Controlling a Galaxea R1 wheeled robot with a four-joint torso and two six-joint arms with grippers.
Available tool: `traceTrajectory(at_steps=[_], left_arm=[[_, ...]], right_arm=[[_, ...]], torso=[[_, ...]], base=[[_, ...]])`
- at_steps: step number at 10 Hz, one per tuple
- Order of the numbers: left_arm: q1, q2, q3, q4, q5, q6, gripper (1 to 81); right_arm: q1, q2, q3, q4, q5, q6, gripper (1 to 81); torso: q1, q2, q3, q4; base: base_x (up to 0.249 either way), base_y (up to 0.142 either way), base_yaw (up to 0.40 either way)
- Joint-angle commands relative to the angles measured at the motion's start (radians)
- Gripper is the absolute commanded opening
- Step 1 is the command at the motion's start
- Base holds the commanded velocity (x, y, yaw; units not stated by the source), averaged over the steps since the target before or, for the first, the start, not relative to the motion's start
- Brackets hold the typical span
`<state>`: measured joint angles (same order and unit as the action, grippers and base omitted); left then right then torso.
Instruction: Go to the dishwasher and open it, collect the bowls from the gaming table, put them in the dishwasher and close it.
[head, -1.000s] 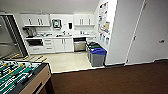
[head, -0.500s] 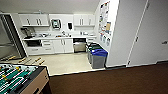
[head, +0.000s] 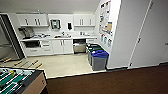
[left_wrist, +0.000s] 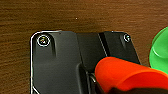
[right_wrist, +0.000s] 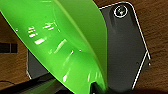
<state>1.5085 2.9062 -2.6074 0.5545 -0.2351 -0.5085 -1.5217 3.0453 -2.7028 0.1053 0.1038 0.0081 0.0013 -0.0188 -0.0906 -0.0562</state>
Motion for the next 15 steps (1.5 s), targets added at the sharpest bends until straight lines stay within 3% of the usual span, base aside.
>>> traceTrajectory(at_steps=[1, 8, 15], left_arm=[[-0.038, -0.010, 0.003, 0.010, 0.030, 0.001, 1.0], [-0.037, -0.011, 0.003, 0.009, 0.030, 0.001, 1.0], [-0.037, -0.010, 0.003, 0.009, 0.030, 0.001, 1.0]], right_arm=[[0.034, 0.008, 0.009, -0.019, -0.069, -0.007, 1.0], [0.036, 0.011, 0.009, -0.027, -0.069, -0.007, 1.0], [0.037, 0.011, 0.009, -0.027, -0.069, -0.007, 1.0]], torso=[[0.000, 0.000, 0.000, 0.000], [0.000, 0.000, 0.000, 0.000], [0.000, 0.000, 0.000, 0.000]], base=[[0.183, 0.000, 0.000], [0.177, 0.000, 0.000], [0.167, 0.052, 0.000]])
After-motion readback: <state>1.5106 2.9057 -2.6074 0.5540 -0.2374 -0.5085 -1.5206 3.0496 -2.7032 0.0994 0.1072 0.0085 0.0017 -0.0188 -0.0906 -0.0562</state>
